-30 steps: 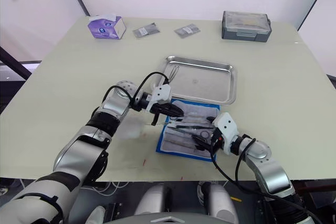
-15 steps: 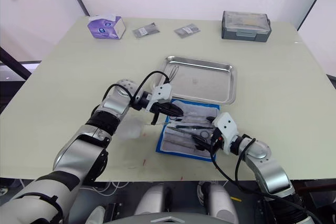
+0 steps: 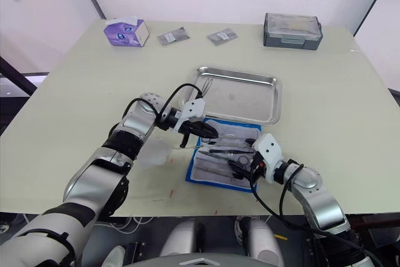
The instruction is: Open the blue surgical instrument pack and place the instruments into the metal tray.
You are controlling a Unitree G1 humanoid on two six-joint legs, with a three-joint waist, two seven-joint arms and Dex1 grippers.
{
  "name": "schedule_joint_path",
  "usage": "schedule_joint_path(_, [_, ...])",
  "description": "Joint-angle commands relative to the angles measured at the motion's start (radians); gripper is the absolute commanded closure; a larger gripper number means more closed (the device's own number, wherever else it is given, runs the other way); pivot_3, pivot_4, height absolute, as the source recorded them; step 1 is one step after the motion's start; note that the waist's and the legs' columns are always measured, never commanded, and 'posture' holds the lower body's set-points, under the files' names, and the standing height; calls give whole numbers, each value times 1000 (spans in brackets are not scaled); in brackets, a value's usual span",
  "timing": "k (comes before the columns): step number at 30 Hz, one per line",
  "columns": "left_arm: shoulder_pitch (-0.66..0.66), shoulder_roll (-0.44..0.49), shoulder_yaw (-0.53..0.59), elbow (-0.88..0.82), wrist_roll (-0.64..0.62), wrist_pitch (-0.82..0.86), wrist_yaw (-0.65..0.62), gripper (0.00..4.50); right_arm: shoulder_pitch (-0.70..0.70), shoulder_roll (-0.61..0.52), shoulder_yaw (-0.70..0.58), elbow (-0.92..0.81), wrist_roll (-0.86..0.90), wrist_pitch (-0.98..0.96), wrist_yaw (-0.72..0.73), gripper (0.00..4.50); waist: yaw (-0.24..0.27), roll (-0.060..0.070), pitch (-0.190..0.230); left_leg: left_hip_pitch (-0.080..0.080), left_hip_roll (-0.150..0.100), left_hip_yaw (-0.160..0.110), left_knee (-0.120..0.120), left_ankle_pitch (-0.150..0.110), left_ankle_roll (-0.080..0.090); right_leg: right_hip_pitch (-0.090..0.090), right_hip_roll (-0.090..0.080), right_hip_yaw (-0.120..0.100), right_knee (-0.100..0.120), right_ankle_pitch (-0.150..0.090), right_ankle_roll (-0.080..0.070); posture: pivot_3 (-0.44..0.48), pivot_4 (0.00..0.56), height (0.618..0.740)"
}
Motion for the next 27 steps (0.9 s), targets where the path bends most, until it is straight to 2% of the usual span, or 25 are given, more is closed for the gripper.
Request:
schedule_joint_path(1, [-13, 10, -1, -37, 6, -4, 1, 3287, 32, -11, 37, 98, -41, 70, -10, 0, 0, 0, 0, 0, 0, 0, 0, 0, 0, 0, 0, 0, 0, 0, 0, 0, 150, 738])
schedule_joint_path(2, [-12, 14, -7, -40, 12, -8, -4, 2821, 32, -11, 37, 98, -40, 70, -10, 0, 0, 0, 0, 0, 0, 0, 0, 0, 0, 0, 0, 0, 0, 0, 0, 0, 150, 738])
schedule_joint_path(27, [-26, 4, 0, -23, 15, -1, 6, 2821, 26, -9, 38, 100, -43, 67, -10, 0, 0, 0, 0, 0, 0, 0, 0, 0, 0, 0, 0, 0, 0, 0, 0, 0, 150, 738])
